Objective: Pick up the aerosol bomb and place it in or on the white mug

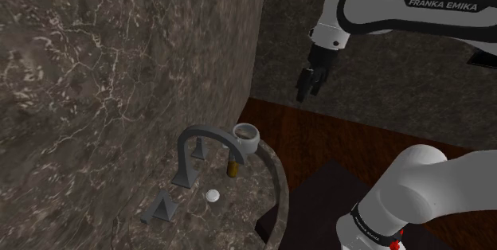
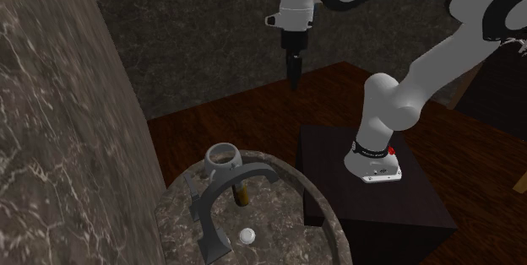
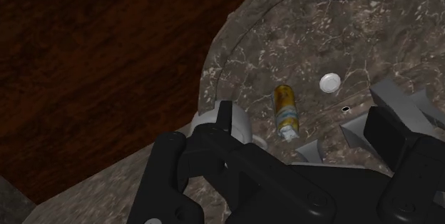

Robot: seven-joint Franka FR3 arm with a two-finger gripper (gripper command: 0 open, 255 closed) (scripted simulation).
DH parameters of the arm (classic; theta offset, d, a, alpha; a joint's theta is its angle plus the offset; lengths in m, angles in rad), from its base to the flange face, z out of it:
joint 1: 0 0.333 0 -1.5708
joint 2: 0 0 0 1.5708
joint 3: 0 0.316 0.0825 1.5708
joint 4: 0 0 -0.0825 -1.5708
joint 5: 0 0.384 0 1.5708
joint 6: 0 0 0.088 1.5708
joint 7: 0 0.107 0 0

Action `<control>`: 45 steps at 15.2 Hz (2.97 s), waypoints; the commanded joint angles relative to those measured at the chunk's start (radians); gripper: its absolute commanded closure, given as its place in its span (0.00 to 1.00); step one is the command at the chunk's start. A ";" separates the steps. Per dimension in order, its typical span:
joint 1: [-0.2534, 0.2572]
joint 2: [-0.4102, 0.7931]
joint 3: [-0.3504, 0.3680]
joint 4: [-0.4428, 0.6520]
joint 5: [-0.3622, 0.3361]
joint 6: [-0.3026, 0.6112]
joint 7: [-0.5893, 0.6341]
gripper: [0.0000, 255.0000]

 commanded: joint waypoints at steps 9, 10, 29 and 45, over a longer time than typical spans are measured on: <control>0.020 0.285 0.108 -0.040 0.009 0.325 0.087 0.00; 0.021 0.319 0.118 -0.036 0.007 0.355 0.098 0.00; 0.053 0.924 0.194 0.162 -0.182 0.731 0.323 0.00; 0.057 0.959 0.189 0.152 -0.196 0.775 0.332 1.00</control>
